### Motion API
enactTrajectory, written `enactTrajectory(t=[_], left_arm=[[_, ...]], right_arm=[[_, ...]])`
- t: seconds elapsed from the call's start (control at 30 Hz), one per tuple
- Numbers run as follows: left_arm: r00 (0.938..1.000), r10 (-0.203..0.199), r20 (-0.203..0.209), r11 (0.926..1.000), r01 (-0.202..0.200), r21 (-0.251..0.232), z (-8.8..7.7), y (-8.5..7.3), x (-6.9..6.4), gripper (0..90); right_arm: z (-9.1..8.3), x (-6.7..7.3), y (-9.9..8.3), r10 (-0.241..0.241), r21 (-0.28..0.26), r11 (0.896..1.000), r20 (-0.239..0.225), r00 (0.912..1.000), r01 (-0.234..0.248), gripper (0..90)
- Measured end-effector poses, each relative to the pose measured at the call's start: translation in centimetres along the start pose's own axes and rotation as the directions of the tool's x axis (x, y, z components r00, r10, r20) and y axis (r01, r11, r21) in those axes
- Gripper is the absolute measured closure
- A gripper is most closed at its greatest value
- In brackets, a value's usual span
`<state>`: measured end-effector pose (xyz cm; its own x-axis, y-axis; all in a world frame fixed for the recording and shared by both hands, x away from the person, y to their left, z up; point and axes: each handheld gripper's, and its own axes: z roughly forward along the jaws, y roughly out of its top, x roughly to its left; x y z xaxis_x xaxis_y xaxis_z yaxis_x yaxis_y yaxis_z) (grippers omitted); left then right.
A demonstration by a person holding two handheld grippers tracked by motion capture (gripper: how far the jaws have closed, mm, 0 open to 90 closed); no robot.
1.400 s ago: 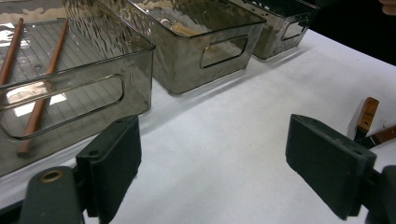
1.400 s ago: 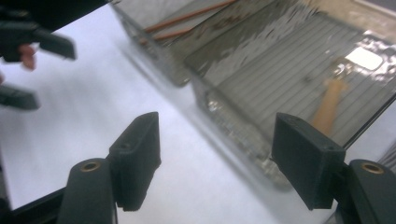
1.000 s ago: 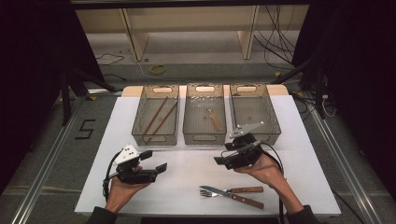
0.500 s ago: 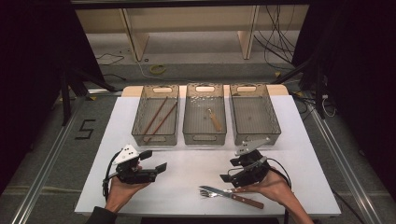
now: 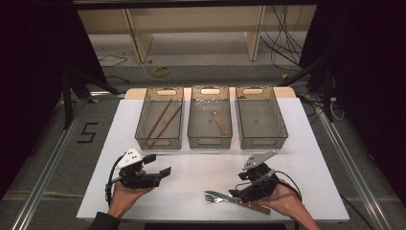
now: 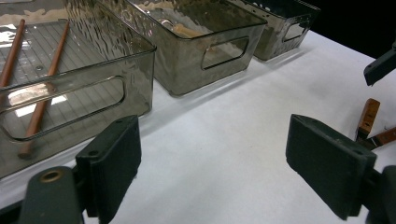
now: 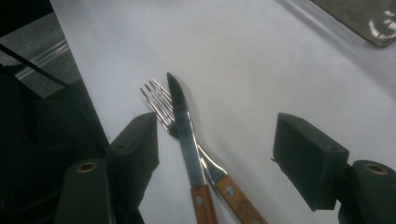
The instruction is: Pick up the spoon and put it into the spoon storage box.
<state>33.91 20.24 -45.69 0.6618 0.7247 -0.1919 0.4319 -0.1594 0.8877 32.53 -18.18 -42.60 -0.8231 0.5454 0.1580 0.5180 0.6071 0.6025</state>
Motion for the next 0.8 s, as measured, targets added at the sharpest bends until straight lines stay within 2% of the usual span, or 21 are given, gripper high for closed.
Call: enactTrajectory(t=[0.23, 0.27, 0.8], left_arm=[[1.0000, -0.002, -0.001, 1.0000, 0.002, 0.000, 0.0, 0.0, 0.0, 17.6], [1.0000, -0.002, -0.001, 1.0000, 0.002, -0.001, 0.0, 0.0, 0.0, 17.6], [1.0000, -0.002, -0.002, 1.0000, 0.002, -0.002, -0.1, 0.0, 0.0, 17.6]], right_arm=[[0.2, 0.2, -0.5, -0.015, 0.021, 1.000, -0.006, 0.9999, 0.015, 29.3], [0.2, 0.4, -0.6, -0.005, 0.027, 1.000, -0.008, 1.0000, 0.005, 28.9], [0.7, 0.9, -1.4, -0.025, 0.079, 0.996, -0.026, 0.9993, 0.027, 28.9]])
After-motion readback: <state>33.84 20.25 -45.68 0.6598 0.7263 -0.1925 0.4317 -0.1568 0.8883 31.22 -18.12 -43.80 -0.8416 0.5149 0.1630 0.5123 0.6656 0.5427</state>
